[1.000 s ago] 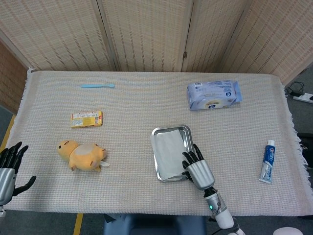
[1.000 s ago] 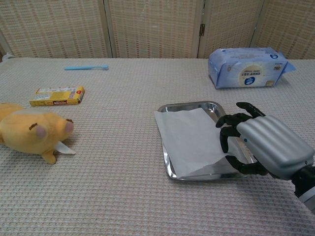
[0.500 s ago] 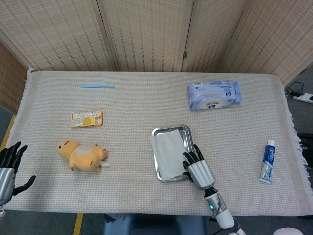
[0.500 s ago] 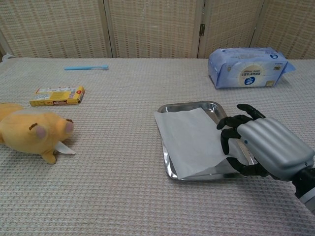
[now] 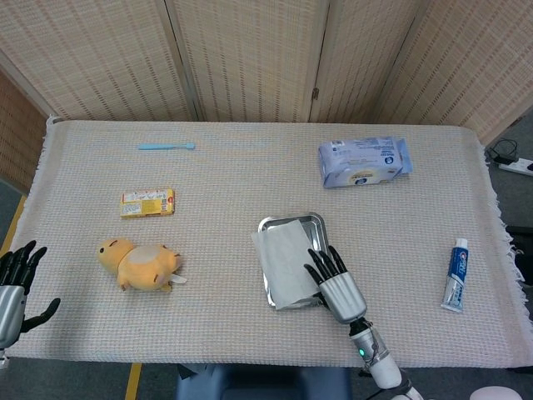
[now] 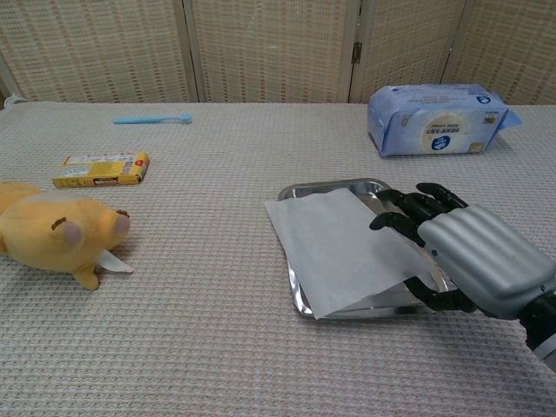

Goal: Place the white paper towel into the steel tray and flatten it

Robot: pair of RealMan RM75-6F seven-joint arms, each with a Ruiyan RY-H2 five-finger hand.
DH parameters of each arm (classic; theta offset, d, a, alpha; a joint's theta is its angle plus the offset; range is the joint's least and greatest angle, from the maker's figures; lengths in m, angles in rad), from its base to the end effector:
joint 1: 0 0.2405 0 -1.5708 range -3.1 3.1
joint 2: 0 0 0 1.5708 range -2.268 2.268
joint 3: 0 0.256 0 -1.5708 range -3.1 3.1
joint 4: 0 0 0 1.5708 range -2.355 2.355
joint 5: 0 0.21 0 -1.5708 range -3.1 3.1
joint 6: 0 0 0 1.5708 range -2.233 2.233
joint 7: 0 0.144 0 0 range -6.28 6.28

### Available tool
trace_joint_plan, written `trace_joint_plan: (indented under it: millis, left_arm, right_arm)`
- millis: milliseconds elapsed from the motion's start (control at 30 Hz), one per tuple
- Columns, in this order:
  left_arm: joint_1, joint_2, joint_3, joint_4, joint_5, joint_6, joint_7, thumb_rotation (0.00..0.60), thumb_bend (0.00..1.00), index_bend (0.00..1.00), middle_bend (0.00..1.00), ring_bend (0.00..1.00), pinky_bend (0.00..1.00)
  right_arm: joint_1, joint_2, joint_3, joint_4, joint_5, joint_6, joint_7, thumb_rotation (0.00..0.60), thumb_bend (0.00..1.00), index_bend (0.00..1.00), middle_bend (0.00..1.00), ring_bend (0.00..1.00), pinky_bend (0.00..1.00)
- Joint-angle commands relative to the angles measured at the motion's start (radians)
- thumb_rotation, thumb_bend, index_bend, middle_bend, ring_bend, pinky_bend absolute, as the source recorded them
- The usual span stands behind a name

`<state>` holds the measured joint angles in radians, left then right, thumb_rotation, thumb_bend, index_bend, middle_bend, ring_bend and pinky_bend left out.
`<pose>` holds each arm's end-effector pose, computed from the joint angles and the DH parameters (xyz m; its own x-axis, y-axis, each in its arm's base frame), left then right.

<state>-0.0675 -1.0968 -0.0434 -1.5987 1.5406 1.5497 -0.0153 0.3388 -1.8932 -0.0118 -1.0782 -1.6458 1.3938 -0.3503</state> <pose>-0.3096 0.1743 0.1728 0.4144 -0.0508 0.9087 0.9087 -0.0328 -0.4162 -0.2101 -0.2212 -0.0759 0.5266 0.0299 0.8496 -0.7657 -0.4175 0.4893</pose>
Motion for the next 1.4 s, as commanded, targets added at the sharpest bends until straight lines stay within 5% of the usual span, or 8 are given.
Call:
trace_joint_plan:
  millis: [33,300,500,867,1133,1400]
  left_arm:
    - [0.000,-0.001,-0.001,0.000,0.001,0.002,-0.001,0.600,0.33,0.03,0.02,0.00,0.00]
    - [-0.001,0.000,0.000,0.000,0.003,0.000,0.000,0.600,0.33,0.03,0.02,0.00,0.00]
    - [0.001,0.001,0.001,-0.001,0.007,0.005,-0.001,0.600,0.33,0.03,0.02,0.00,0.00]
    - [0.000,0.000,0.002,0.001,0.011,0.006,0.001,0.600,0.33,0.03,0.02,0.00,0.00]
    - [-0.002,-0.006,0.003,0.003,0.012,0.004,0.014,0.600,0.33,0.03,0.02,0.00,0.00]
    - [-0.002,-0.006,0.001,0.007,0.007,0.003,0.013,0.600,0.34,0.03,0.02,0.00,0.00]
  right_arm:
    - [0.001,0.007,-0.001,-0.014,0.001,-0.007,-0.005,0.600,0.55,0.17,0.04,0.09,0.00]
    - [0.022,0.084,0.018,-0.181,0.076,-0.129,-0.038,0.600,0.55,0.11,0.00,0.04,0.00]
    - [0.072,0.194,0.058,-0.397,0.225,-0.310,-0.171,0.600,0.55,0.00,0.00,0.00,0.00]
    - [0.190,0.343,0.145,-0.631,0.497,-0.468,-0.384,0.600,0.53,0.00,0.00,0.00,0.00]
    - [0.284,0.406,0.131,-0.712,0.711,-0.527,-0.486,0.600,0.43,0.00,0.00,0.00,0.00]
    - [0.347,0.449,0.097,-0.760,0.799,-0.545,-0.480,0.600,0.39,0.00,0.00,0.00,0.00]
